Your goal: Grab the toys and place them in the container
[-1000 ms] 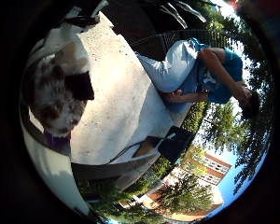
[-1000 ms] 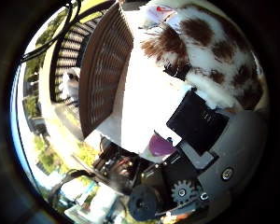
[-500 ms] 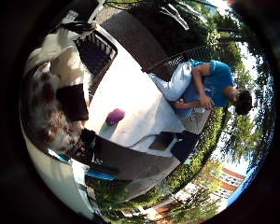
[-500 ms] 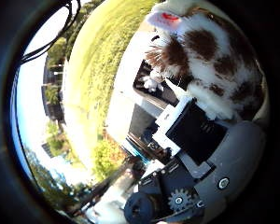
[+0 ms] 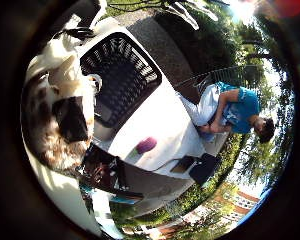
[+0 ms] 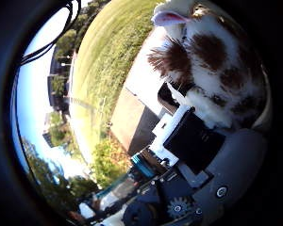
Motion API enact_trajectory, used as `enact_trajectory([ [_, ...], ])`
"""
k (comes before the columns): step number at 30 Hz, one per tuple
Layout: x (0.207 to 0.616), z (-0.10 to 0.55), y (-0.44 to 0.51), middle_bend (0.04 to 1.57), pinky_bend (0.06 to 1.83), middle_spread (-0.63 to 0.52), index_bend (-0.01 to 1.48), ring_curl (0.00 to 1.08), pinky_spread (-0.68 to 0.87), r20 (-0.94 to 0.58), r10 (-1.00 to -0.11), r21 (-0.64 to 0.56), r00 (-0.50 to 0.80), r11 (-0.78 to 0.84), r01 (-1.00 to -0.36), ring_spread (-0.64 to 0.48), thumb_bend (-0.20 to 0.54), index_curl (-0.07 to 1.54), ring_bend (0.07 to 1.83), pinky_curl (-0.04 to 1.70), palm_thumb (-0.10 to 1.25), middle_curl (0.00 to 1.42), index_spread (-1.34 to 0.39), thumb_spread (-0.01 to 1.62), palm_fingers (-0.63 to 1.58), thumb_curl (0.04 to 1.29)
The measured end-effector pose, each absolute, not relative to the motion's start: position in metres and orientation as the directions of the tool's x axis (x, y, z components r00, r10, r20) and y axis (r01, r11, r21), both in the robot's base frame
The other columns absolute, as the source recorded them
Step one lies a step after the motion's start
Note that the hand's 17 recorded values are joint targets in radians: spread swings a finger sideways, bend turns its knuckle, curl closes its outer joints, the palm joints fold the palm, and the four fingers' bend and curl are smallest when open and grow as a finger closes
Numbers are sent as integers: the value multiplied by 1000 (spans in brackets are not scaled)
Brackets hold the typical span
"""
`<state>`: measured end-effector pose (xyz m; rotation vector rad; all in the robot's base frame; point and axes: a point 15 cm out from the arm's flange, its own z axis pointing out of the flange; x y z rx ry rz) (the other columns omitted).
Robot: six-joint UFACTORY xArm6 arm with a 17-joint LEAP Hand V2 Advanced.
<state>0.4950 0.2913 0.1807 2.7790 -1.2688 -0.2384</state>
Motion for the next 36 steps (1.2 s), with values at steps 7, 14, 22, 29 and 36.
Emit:
enact_trajectory([
  [7,495,136,281,837,1421,-121,418,739,221,-118,-784,202,609,-620,-759,53,-38,1227,1287,880,782,819,-994,1148,-60,658],
  [14,498,134,249,316,990,11,120,407,386,-142,-781,240,608,-623,-744,237,-27,911,658,612,776,512,-742,1131,-234,596],
  [22,508,239,194,181,781,37,102,328,468,-138,-784,146,605,-620,-771,284,-26,613,501,468,792,416,-550,1113,-92,552],
  [29,506,296,147,163,748,40,136,315,493,-152,-786,88,599,-614,-784,289,-26,484,468,424,797,376,-493,1109,-40,533],
  [36,461,325,57,166,695,41,163,307,495,-210,-789,144,578,-609,-780,285,-26,396,425,377,801,343,-458,1107,-19,518],
])
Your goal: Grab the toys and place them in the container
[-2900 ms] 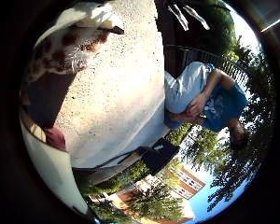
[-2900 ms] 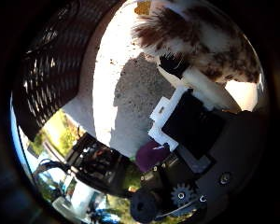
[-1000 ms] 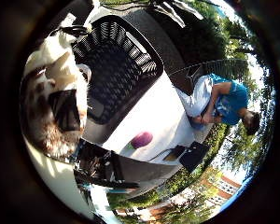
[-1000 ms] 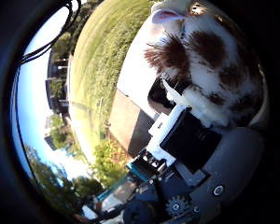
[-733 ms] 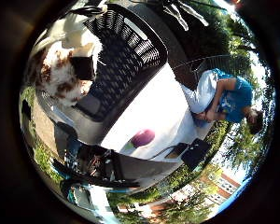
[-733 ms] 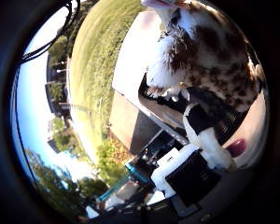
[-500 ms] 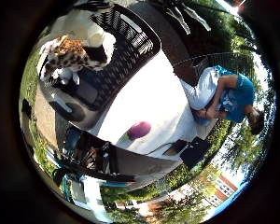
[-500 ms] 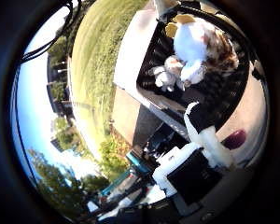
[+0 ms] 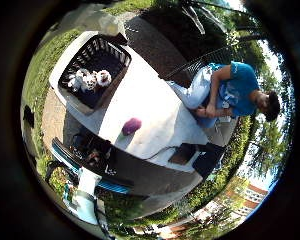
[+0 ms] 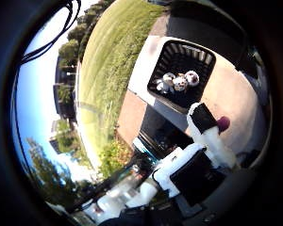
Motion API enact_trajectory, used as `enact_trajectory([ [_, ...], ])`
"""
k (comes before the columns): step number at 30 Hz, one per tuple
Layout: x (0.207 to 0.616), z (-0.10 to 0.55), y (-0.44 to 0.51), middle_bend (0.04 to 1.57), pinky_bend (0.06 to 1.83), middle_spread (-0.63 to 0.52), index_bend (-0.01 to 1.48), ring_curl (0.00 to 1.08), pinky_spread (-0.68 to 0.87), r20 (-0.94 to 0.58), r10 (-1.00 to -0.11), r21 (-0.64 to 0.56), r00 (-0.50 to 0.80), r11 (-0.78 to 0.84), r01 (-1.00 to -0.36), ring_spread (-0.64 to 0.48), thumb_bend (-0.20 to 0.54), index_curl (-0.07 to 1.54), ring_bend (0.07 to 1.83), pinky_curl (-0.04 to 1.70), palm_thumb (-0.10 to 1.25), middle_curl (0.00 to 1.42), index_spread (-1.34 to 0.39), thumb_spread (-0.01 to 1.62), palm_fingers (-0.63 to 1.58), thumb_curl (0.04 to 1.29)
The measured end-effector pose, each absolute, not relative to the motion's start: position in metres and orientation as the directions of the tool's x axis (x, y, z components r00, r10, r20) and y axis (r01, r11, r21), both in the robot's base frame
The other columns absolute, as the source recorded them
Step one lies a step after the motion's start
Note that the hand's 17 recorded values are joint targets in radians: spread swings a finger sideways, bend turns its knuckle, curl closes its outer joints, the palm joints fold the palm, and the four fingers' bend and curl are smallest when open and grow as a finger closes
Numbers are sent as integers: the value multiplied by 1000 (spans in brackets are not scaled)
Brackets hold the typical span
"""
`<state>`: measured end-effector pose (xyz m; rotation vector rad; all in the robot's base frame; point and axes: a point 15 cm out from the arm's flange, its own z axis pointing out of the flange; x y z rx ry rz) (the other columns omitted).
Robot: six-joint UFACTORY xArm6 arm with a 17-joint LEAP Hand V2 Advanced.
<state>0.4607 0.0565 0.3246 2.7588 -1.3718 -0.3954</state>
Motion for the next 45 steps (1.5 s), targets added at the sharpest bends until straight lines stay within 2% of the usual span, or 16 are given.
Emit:
enact_trajectory([
  [3,432,306,19,170,677,44,170,305,491,-237,-801,189,550,-593,-783,281,-26,375,413,361,802,336,-446,1107,1,514],
  [10,401,217,-88,171,608,50,177,306,468,-135,-835,293,533,-547,-784,269,-26,341,391,319,798,326,-425,1106,27,506],
  [15,406,140,-107,169,584,52,183,303,460,-103,-825,304,556,-558,-772,259,-26,330,366,299,796,321,-416,1105,44,504],
  [20,397,58,-103,166,550,50,183,304,458,-177,-813,375,555,-577,-726,257,-27,323,348,281,792,315,-403,1105,55,499],
  [26,427,-1,-90,161,538,49,184,305,462,-159,-805,431,571,-578,-694,256,-26,317,325,269,799,308,-396,1103,62,494],
  [34,494,-25,-128,164,508,51,183,305,458,-17,-767,480,641,-569,-668,266,-27,310,286,256,798,303,-373,1099,45,485],
  [40,492,-25,-136,160,495,52,185,308,455,-19,-750,506,662,-578,-640,268,-27,310,270,250,798,299,-355,1099,56,481],
  [45,486,-27,-145,158,492,52,184,312,455,-27,-758,512,652,-571,-642,268,-27,309,265,249,798,294,-345,1099,57,479],
])
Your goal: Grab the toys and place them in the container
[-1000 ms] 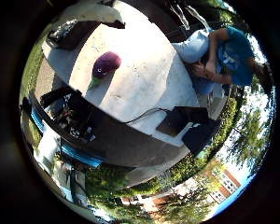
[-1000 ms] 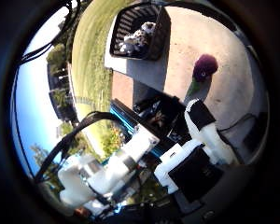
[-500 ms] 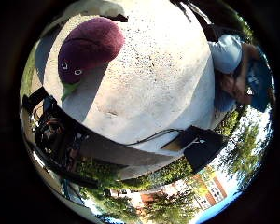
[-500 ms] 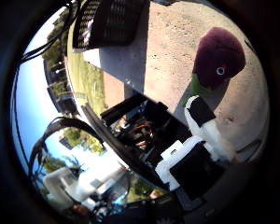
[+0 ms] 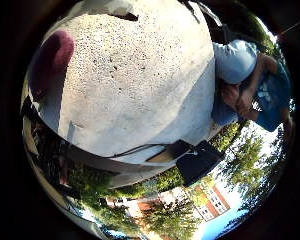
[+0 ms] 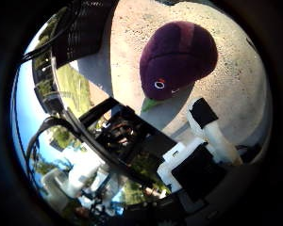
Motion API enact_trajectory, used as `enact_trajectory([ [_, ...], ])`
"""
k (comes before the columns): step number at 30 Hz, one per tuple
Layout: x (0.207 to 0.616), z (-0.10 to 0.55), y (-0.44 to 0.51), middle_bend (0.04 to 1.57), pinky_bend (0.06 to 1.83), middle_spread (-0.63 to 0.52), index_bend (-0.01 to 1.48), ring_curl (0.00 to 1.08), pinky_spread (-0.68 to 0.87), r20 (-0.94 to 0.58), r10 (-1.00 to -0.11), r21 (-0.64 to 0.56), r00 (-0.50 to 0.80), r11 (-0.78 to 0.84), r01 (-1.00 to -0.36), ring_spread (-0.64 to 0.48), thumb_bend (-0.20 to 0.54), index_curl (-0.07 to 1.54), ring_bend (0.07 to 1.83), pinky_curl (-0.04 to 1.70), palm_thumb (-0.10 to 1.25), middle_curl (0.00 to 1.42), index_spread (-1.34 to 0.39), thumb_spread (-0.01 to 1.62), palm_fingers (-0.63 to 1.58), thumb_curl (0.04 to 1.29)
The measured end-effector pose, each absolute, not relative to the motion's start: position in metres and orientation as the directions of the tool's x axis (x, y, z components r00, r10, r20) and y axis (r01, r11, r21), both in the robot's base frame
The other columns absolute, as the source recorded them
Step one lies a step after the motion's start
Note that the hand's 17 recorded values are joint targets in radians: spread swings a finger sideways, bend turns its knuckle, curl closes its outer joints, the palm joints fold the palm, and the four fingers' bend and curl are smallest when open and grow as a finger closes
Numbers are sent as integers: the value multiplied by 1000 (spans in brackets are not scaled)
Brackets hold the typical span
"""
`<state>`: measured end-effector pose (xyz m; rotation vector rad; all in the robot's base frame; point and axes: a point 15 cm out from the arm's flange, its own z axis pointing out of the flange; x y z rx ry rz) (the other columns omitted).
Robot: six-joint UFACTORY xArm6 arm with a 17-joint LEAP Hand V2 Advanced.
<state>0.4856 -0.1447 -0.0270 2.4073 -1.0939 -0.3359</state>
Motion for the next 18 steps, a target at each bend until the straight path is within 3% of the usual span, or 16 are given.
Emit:
enact_trajectory([
  [5,473,-37,-161,157,481,52,189,315,453,-51,-772,524,634,-561,-641,269,-24,313,258,246,803,290,-328,1102,61,478],
  [11,477,-51,-122,157,474,52,184,319,453,-70,-701,555,710,-619,-556,269,-26,313,253,246,806,289,-316,1104,61,474],
  [18,478,-43,-132,158,475,52,182,324,453,-63,-708,555,703,-610,-565,270,-25,309,254,250,810,288,-308,1105,58,474],
])
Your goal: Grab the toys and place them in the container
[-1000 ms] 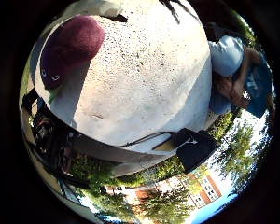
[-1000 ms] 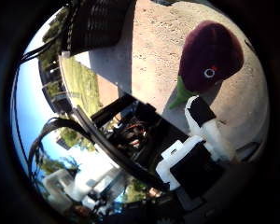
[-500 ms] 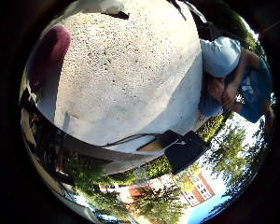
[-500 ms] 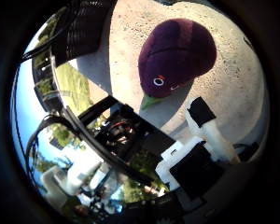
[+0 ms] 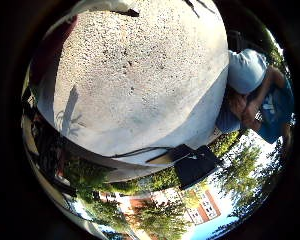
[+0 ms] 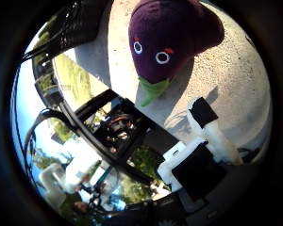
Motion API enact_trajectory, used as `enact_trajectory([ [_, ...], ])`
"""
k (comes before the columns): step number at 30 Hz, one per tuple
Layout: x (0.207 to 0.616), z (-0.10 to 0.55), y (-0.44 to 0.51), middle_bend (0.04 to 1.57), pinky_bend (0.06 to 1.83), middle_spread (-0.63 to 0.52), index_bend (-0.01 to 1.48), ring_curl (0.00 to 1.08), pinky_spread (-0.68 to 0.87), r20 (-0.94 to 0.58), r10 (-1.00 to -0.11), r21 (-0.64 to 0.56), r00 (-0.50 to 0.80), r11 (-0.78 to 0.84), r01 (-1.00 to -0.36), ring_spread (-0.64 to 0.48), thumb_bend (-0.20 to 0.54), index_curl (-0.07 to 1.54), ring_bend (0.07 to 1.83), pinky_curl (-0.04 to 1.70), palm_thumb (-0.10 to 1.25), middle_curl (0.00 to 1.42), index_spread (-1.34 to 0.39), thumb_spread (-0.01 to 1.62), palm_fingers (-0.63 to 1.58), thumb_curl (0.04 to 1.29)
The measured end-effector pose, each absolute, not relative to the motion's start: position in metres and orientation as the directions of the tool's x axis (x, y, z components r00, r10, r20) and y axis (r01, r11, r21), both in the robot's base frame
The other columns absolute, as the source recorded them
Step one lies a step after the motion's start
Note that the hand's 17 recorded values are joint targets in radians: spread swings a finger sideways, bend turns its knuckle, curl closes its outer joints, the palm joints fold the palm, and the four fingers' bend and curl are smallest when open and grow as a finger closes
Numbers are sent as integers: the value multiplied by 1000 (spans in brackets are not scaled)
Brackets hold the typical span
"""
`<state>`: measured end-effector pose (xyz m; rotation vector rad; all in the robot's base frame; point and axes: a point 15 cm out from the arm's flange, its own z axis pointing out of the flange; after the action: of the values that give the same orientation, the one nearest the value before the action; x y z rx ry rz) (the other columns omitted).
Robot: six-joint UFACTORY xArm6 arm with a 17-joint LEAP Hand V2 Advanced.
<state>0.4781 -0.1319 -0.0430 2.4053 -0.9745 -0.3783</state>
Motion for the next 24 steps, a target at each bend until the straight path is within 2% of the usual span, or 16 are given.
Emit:
enact_trajectory([
  [12,473,-69,-95,158,448,28,203,328,437,-93,-659,569,746,-650,-503,246,-23,323,263,243,857,286,-280,1085,128,481],
  [16,466,-82,-85,178,480,-1,179,336,418,-110,-646,582,755,-658,-478,226,-22,322,336,238,879,292,-252,1072,302,488],
  [18,466,-88,-79,213,494,-27,163,359,398,-112,-636,579,763,-666,-470,203,-26,317,420,234,879,307,-252,1062,430,490],
  [20,472,-90,-73,345,469,-60,128,423,350,-103,-623,564,775,-679,-470,161,-23,301,620,231,890,362,-272,1051,632,493],
  [21,474,-91,-70,367,459,-67,120,435,335,-100,-617,558,781,-684,-469,154,-24,295,659,229,892,371,-279,1049,637,494],
  [22,476,-91,-67,490,432,-91,100,514,312,-97,-612,554,785,-688,-468,129,-25,282,830,230,896,432,-307,1043,663,495],
  [24,477,-90,-67,626,437,-118,75,590,294,-95,-610,552,786,-690,-469,94,-26,247,997,230,901,498,-352,1035,665,497],
])
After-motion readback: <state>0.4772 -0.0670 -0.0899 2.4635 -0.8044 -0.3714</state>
